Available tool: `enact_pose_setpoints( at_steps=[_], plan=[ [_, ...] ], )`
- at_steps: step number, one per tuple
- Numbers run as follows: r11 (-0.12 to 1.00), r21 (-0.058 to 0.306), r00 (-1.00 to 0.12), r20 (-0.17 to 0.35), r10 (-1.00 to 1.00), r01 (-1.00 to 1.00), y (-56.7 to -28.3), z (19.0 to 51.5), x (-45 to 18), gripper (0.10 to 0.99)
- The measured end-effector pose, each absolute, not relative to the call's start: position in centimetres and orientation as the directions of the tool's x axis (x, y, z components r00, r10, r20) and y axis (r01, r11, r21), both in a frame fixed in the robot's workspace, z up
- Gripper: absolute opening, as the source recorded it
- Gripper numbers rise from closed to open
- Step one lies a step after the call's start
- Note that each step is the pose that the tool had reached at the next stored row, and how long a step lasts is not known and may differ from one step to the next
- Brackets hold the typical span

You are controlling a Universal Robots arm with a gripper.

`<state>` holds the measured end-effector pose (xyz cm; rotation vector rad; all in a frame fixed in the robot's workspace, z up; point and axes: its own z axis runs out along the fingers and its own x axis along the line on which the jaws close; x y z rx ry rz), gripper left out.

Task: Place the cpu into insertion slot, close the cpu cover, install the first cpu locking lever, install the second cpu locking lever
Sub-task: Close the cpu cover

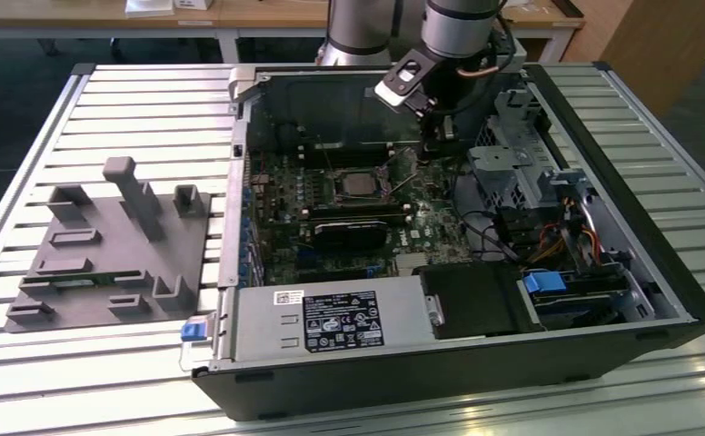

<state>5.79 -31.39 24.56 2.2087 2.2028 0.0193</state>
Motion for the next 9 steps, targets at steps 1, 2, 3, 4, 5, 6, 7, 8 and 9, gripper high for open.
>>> enact_pose_setpoints(
  at_steps=[1,2,3,4,5,6,7,8,9],
  plan=[
    [-0.002,0.024,0.003,-0.007,1.0,1.0,-31.4,24.5,5.7,0.106],
    [-0.002,0.024,0.003,-0.007,1.0,1.0,-31.4,24.5,5.6,0.106],
    [-0.002,0.024,0.003,-0.007,1.0,1.0,-31.4,24.5,5.4,0.106],
    [-0.002,0.024,0.003,-0.007,1.0,1.0,-31.4,24.4,5.3,0.106],
    [-0.002,0.024,0.003,-0.007,1.0,1.0,-31.4,24.4,5.1,0.106],
    [-0.002,0.024,0.003,-0.007,1.0,1.0,-31.4,24.4,4.9,0.106],
    [-0.002,0.024,0.003,-0.007,1.0,1.0,-31.4,24.4,4.7,0.106],
    [-0.002,0.024,0.003,-0.007,1.0,1.0,-31.4,24.4,4.5,0.106],
    [-0.002,0.024,0.003,-0.007,1.0,1.0,-31.4,24.4,4.3,0.106]
  ],
)
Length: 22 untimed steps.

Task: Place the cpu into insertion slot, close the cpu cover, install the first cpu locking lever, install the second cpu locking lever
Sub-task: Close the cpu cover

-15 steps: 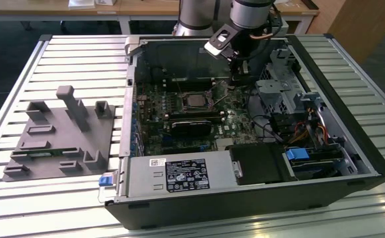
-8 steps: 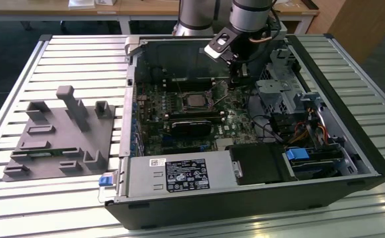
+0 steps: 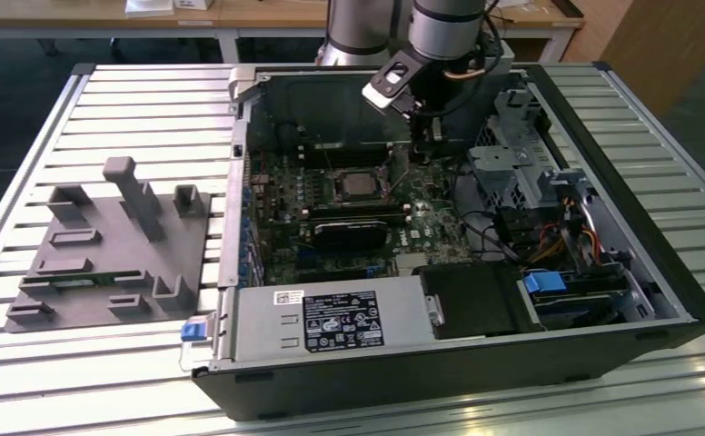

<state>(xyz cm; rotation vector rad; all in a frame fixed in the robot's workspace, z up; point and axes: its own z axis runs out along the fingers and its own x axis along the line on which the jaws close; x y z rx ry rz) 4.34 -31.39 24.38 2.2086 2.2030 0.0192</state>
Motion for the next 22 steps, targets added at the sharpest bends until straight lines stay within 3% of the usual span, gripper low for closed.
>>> enact_pose_setpoints(
  at_steps=[22],
  plan=[
    [-0.002,0.024,0.003,-0.007,1.0,1.0,-31.3,23.7,0.4,0.106]
  ],
)
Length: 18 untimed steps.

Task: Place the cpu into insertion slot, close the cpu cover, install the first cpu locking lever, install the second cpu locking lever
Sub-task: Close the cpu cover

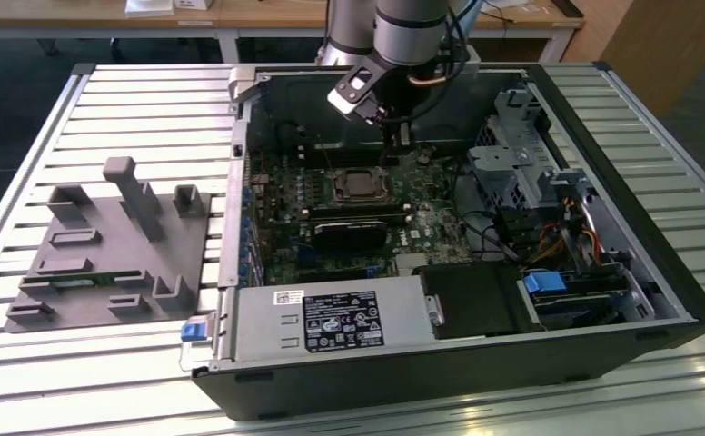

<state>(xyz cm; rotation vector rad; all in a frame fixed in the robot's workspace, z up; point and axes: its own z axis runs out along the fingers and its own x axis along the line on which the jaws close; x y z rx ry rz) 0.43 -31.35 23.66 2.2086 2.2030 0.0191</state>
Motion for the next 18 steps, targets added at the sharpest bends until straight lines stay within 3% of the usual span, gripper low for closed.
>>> enact_pose_setpoints(
  at_steps=[18],
  plan=[
    [-0.002,0.021,0.003,-0.007,1.0,1.0,-31.3,21.7,-2.4,0.106]
  ],
)
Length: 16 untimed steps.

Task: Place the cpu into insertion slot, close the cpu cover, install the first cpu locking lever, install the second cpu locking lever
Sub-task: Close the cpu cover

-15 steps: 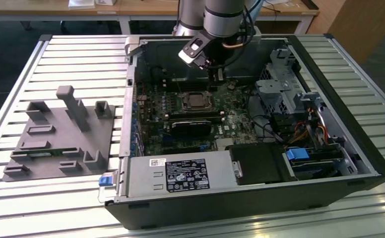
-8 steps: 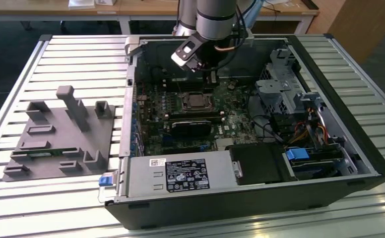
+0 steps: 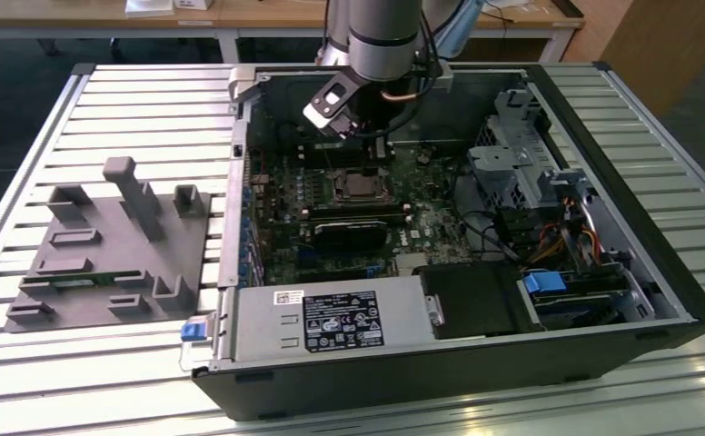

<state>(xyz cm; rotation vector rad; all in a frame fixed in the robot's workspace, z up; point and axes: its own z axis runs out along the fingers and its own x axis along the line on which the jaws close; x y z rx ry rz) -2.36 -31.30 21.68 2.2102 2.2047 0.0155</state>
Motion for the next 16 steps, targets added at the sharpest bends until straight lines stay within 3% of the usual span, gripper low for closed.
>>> enact_pose_setpoints(
  at_steps=[16],
  plan=[
    [-0.002,0.021,0.003,-0.007,1.0,1.0,-31.3,21.0,-5.3,0.106]
  ],
)
